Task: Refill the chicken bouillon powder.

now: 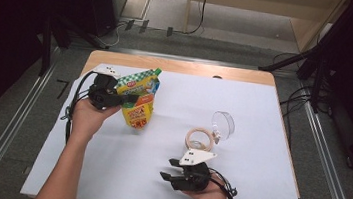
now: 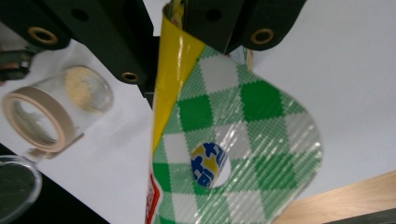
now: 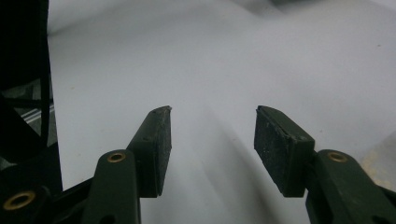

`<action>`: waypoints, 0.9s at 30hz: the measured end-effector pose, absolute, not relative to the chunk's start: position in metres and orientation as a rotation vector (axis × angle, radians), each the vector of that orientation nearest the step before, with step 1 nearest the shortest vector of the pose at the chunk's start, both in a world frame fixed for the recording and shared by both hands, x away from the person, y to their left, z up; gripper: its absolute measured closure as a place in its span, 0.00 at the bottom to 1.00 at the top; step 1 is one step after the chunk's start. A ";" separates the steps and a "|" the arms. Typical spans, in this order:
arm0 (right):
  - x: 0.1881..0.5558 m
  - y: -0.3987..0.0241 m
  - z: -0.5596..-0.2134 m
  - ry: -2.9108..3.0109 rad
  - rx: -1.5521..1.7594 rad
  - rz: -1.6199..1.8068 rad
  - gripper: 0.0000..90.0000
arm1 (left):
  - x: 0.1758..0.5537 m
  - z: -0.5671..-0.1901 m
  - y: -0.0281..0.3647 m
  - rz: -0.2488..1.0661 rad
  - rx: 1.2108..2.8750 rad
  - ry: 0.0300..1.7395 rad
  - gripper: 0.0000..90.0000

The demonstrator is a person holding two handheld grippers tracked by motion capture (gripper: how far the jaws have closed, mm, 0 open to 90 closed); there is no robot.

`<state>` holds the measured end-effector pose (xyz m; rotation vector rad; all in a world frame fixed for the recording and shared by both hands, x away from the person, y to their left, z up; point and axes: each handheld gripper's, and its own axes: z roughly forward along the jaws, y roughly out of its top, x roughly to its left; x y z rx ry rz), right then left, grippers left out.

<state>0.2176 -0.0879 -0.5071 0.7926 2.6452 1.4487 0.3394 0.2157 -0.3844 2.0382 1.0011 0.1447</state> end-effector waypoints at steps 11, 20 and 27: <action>0.220 -0.083 -0.508 2.609 0.835 1.458 0.53 | 0.319 -0.366 0.205 0.061 2.100 0.886 1.00; 0.227 -0.077 -0.507 2.567 0.908 1.449 0.58 | 0.302 -0.349 0.196 0.006 2.127 0.793 1.00; 0.226 -0.077 -0.505 2.535 0.957 1.449 0.78 | 0.284 -0.329 0.183 -0.034 2.181 0.684 1.00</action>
